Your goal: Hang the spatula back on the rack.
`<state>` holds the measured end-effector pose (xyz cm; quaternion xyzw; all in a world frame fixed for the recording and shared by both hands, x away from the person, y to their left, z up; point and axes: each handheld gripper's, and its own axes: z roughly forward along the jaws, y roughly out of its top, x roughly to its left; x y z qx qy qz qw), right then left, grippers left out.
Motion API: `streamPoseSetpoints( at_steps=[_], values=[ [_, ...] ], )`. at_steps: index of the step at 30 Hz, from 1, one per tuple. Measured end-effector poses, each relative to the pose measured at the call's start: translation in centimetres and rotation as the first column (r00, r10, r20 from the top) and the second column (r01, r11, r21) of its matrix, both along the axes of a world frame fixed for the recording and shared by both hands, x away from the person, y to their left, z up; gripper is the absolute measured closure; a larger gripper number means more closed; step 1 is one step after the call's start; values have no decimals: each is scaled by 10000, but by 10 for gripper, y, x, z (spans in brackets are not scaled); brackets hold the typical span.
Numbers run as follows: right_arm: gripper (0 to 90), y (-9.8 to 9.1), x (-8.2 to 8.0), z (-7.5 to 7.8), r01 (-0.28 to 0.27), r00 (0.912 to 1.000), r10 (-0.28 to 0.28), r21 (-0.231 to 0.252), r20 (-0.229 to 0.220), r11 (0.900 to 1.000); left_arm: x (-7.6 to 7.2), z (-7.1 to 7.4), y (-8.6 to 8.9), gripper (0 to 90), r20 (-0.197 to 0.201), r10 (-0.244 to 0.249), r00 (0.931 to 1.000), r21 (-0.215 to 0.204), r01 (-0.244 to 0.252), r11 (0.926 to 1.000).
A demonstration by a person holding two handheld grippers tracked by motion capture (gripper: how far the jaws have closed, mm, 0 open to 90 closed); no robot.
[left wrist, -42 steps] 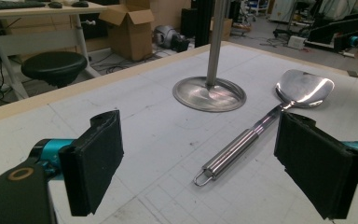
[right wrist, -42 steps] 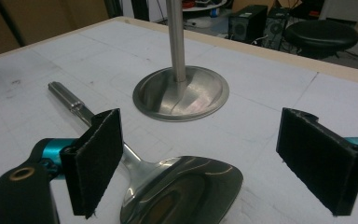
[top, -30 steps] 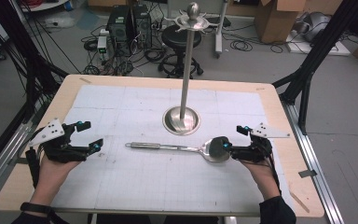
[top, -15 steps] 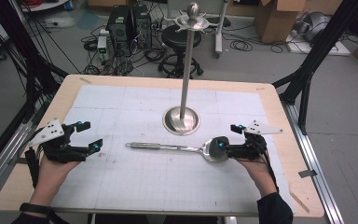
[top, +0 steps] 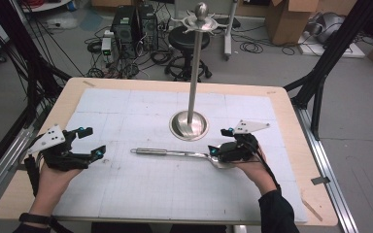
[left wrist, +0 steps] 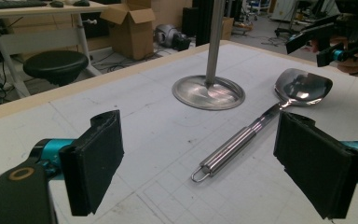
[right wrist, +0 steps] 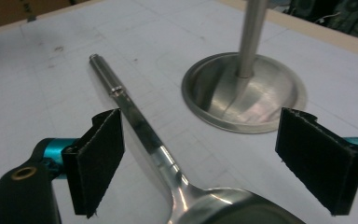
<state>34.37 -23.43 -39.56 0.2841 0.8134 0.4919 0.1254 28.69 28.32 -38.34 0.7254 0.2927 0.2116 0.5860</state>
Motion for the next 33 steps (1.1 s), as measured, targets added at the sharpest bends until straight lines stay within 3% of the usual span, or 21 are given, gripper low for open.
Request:
streamPoseSetpoints(
  at_steps=[6,11,21,26,27,29,30,33],
  values=[
    [149,24,10,-1,-700,9974,691,-419,-210,9967,-1,-1,-1,161,-21,-46,10000,30,46,10000],
    [151,44,17,-3,-1305,9910,1277,-778,-406,9884,-2,-1,-1,161,-34,-56,10000,26,56,10000],
    [156,65,22,-14,-1766,9820,1648,-1383,-926,9745,-2,-1,-1,162,-42,-106,9999,39,106,9999],
    [180,74,24,-20,-2081,9754,1902,-1795,-1116,9615,-2,-1,-1,161,-58,-128,9999,52,129,9999],
    [185,78,25,-23,-2211,9724,2001,-1995,-1202,9546,-2,-1,-1,162,-85,-139,9999,57,139,9999],
    [191,81,25,-24,-2266,9708,2035,-2081,-1270,9515,-3,-1,-1,161,-90,-136,9999,61,137,9999],
    [215,84,27,-26,-2430,9670,2165,-2312,-1341,9421,-2,-1,-2,161,-78,-182,9998,76,183,9998],
    [225,88,28,-29,-2544,9638,2241,-2476,-1442,9349,-2,-2,-2,161,-102,-191,9998,83,192,9998]
  ],
)
